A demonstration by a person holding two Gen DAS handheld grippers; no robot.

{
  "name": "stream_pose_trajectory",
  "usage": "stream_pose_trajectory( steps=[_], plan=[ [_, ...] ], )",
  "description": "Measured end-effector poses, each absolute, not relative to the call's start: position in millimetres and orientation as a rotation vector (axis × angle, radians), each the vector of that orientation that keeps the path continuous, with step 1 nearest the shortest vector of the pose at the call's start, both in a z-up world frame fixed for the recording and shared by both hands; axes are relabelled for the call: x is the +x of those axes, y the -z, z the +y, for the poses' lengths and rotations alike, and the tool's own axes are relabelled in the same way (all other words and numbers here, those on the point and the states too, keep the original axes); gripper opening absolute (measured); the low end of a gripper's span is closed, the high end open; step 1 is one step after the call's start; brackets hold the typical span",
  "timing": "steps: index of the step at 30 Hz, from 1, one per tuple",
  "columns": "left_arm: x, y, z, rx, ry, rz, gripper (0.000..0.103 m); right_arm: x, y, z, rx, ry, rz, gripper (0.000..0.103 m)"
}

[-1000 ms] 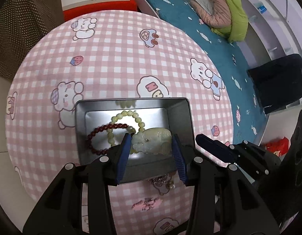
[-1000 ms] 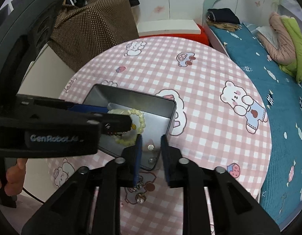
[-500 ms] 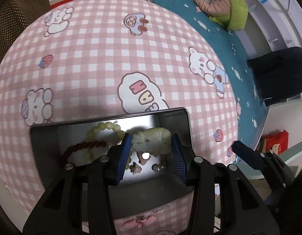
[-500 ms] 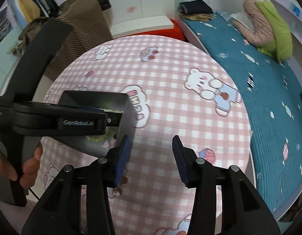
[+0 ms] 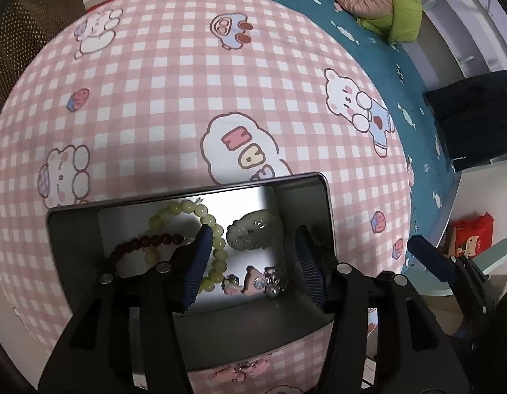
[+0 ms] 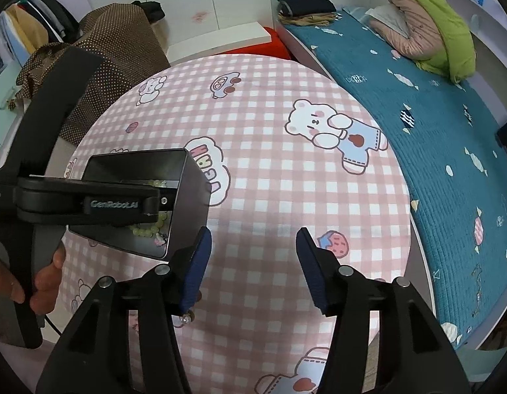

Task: Organize jewelry
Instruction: 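Drop the jade pendant into the tin box with the left tool while the right tool drops its charm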

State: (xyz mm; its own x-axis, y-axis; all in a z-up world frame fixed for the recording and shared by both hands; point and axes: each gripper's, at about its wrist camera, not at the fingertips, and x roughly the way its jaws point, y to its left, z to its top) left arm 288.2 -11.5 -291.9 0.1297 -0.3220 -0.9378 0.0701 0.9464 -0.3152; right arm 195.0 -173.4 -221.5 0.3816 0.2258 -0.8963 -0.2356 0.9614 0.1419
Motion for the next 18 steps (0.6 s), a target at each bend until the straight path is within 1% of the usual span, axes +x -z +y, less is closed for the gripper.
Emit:
stream_pose_trajectory(
  steps=[6,15,18],
  plan=[
    [274.6,273.1,-6.1,-0.212,0.290,1.380,0.054,190.6,215.9,-171.3,-0.003,-0.300,1.123,0.056],
    [244.9,252.2,12.2,-0.219,0.270,1.343,0.054,176.5,207.3,-164.0,-0.003,-0.301,1.099,0.059],
    [234.2,247.4,17.9,-0.221,0.266,1.332,0.057,170.1,205.7,-160.8,-0.007,-0.297,1.092,0.060]
  ],
)
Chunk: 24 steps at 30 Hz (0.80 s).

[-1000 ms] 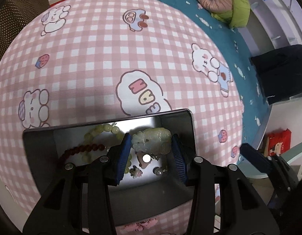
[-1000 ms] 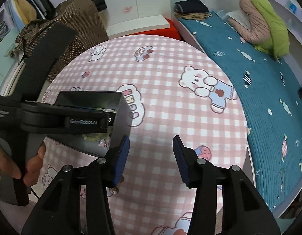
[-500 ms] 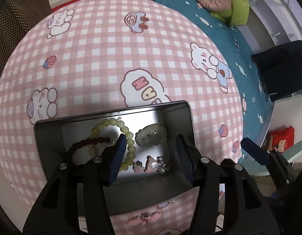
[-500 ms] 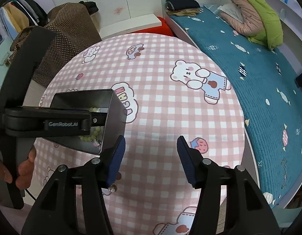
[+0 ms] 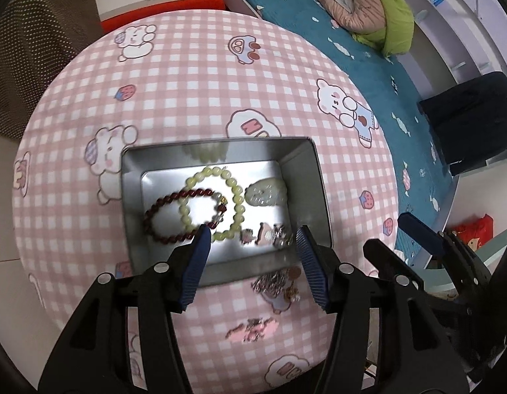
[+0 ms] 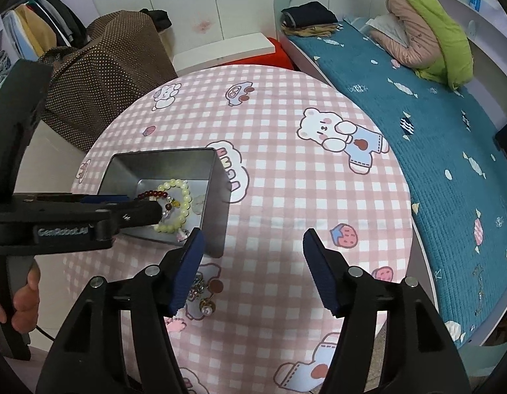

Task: Organize jewelry
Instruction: 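Drop the jade pendant into the tin box with the left tool while the right tool drops its charm, then move the right tool to a small pearl earring and grasp it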

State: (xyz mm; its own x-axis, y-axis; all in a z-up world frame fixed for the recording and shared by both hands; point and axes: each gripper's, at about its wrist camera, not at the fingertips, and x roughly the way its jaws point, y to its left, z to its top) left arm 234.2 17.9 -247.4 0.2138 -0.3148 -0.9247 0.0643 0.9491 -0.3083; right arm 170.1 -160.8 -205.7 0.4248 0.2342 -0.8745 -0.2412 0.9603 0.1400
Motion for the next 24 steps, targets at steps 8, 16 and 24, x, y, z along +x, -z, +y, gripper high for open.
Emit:
stream_pose_trajectory(
  steps=[8,16,24],
  plan=[
    [204.7,239.9,29.0,-0.199,0.276,1.306,0.062,152.4,213.2,-156.2,-0.005,-0.278,1.110,0.060],
    [181.6,238.9,36.4,-0.194,0.307,1.318,0.065,137.7,221.8,-151.5,-0.004,-0.261,1.134,0.061],
    [172.0,245.8,35.0,-0.185,0.326,1.350,0.075,129.3,234.3,-148.7,-0.007,-0.272,1.168,0.061]
  ],
)
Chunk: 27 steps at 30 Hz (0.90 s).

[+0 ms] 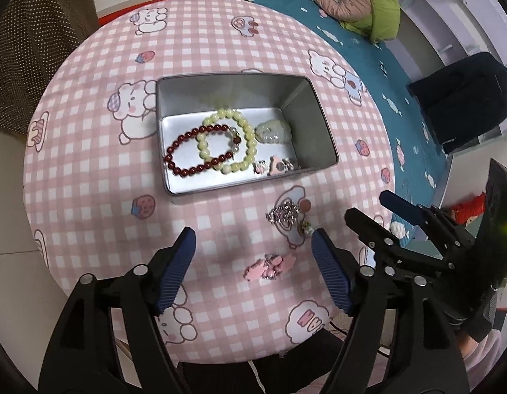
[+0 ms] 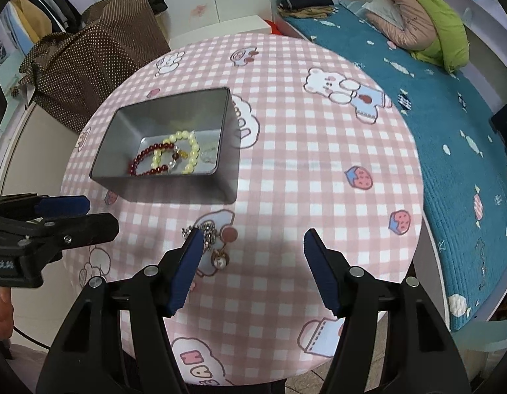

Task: Organize jewelry
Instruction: 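Move the right tool to a small pearl earring and grasp it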

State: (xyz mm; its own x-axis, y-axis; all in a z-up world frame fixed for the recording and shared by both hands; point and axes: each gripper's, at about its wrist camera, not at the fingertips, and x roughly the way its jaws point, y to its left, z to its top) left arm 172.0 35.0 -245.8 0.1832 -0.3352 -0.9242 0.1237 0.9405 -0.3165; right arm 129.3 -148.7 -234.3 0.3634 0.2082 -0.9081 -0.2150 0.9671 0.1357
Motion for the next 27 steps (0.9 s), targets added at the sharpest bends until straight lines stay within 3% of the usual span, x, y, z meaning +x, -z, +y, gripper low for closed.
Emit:
stream_pose_trajectory(
  steps=[7,12,19,21,27],
  plan=[
    [165.3,263.3,29.4,-0.162,0.331,1.416,0.078,125.0,252.2,-144.3,-0.010,-0.320,1.205,0.060],
    [162.4,277.6,32.9,-0.163,0.304,1.463,0.080,123.9,265.5,-135.1,-0.031,-0.371,1.228,0.046],
    [156.8,291.0,41.7,-0.179,0.267,1.502,0.083,124.3,280.0,-123.7,-0.047,-0.420,1.258,0.039],
    [155.4,293.6,44.3,-0.184,0.259,1.511,0.083,125.0,283.7,-120.5,-0.049,-0.439,1.269,0.031],
    [153.0,298.2,45.1,-0.196,0.261,1.526,0.083,123.8,284.5,-116.2,-0.070,-0.451,1.252,0.026]
  ],
)
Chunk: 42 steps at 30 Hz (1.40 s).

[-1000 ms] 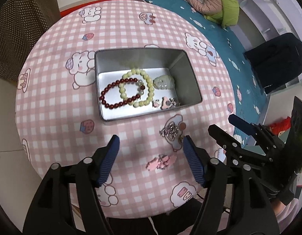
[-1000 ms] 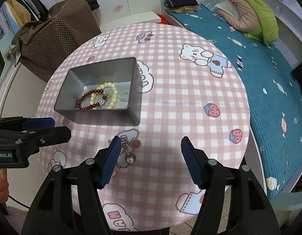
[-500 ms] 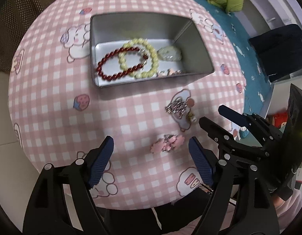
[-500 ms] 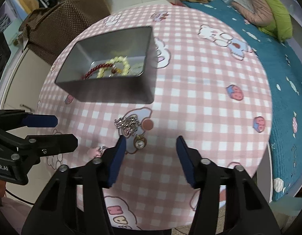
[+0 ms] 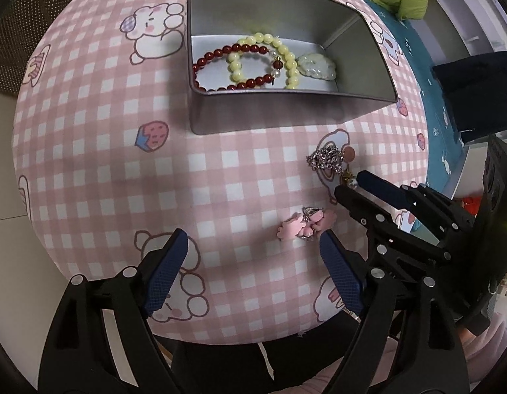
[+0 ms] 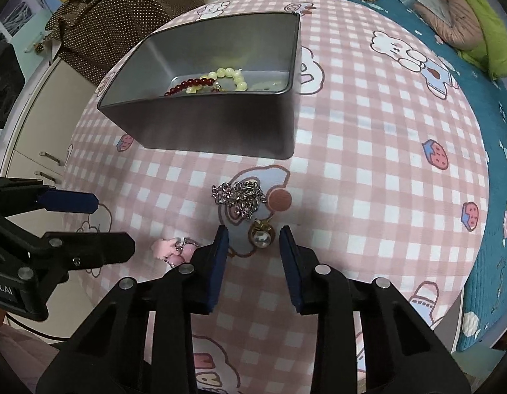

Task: Organize jewelry
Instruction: 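Move the right tool to a small pearl earring and grasp it, then grasp a pink charm earring with the left tool while the right tool holds its earring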

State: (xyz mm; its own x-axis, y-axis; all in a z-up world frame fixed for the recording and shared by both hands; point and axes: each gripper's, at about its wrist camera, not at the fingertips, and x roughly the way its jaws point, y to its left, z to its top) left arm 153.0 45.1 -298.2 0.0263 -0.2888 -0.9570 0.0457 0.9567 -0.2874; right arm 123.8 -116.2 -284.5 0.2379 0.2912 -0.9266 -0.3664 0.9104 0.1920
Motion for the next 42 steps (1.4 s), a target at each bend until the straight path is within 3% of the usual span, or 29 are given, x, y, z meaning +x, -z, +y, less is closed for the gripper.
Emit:
stream_pose_trajectory(
  steps=[3,5,23,25,29,31,42],
  plan=[
    [151.3,299.3,39.7,-0.184,0.272,1.528,0.083,123.7,285.0,-118.2,-0.082,-0.428,1.244,0.013],
    [150.9,298.2,38.3,-0.179,0.283,1.527,0.083,124.2,285.7,-120.3,-0.068,-0.418,1.247,0.010],
    [149.2,306.1,15.9,-0.083,0.358,1.515,0.082,100.2,263.7,-149.0,0.024,-0.259,1.205,0.010],
    [150.9,309.0,13.1,-0.076,0.364,1.506,0.075,93.9,260.0,-149.6,0.032,-0.242,1.196,0.010],
    [157.7,315.3,5.5,-0.029,0.366,1.493,0.074,86.2,257.0,-151.3,0.041,-0.213,1.193,0.010],
    [160.7,319.1,1.7,-0.006,0.369,1.495,0.066,86.0,257.4,-152.1,0.047,-0.204,1.192,0.010],
    [160.9,325.6,-25.3,0.136,0.400,1.465,0.065,85.8,259.4,-154.8,0.069,-0.188,1.201,0.010]
  ],
)
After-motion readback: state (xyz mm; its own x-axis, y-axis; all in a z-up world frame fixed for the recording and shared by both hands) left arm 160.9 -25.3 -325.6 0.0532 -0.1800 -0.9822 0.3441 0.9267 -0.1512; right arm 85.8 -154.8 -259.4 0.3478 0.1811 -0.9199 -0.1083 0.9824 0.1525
